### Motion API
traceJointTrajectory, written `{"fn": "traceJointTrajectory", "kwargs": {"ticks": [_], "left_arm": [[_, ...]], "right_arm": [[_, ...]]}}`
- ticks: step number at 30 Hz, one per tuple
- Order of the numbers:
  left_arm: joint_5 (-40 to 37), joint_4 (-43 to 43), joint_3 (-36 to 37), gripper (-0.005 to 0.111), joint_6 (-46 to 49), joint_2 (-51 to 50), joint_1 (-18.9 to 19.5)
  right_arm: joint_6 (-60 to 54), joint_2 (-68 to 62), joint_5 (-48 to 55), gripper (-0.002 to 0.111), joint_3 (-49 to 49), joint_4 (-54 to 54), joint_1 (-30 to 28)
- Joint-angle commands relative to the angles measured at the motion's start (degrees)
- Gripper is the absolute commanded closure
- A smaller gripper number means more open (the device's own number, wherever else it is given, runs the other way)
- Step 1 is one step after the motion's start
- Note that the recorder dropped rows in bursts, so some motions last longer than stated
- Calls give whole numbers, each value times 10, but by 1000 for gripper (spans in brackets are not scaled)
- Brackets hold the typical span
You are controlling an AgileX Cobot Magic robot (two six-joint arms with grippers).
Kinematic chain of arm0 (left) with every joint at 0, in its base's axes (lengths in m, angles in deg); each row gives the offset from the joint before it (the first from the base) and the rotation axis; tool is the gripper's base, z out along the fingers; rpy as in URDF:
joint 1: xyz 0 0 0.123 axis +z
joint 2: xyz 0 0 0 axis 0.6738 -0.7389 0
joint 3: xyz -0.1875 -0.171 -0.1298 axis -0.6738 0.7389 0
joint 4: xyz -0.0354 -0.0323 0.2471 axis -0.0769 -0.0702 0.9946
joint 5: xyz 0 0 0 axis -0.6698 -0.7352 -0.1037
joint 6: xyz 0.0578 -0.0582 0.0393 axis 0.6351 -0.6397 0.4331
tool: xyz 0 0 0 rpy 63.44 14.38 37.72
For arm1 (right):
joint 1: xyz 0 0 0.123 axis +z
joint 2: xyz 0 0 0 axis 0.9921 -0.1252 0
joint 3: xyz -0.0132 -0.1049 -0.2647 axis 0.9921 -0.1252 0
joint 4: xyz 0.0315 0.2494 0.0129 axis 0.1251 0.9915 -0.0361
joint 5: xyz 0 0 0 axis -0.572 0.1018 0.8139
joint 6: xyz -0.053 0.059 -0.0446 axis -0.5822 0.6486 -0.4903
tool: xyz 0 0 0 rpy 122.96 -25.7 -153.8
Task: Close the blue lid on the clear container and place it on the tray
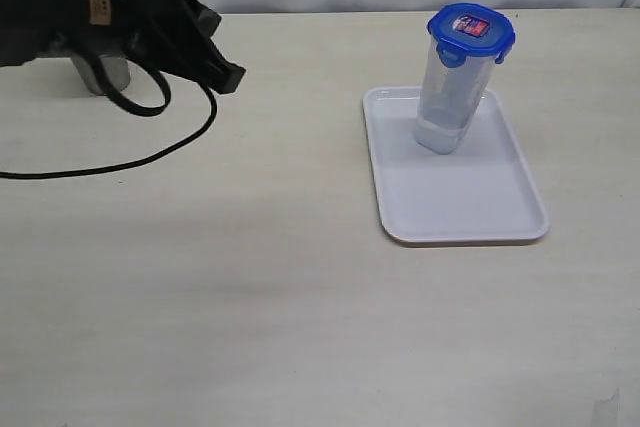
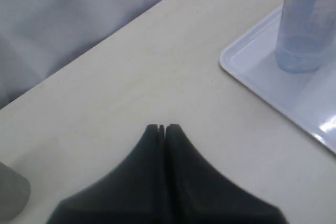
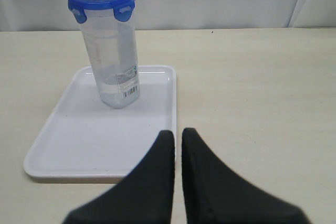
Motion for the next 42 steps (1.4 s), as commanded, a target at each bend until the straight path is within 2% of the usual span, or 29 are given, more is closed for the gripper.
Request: {"fn": "traceJointTrajectory", "kwargs": {"ticks": [1, 15, 19, 29, 42], "left_arm": [[21, -2, 37, 107, -5, 65, -1], [20, -6, 160, 107, -17, 316, -1], [-11, -6, 187, 107, -17, 398, -1], [-148, -4, 206, 107, -17, 540, -1], [-207, -7, 206, 107, -17, 691, -1]], "right_arm": [[-3, 2, 0, 103, -1, -4, -3], [-3, 2, 0, 103, -1, -4, -3], [-3, 2, 0, 103, -1, -4, -3], [-3, 2, 0, 103, -1, -4, -3], [-3, 2, 0, 103, -1, -4, -3]]}}
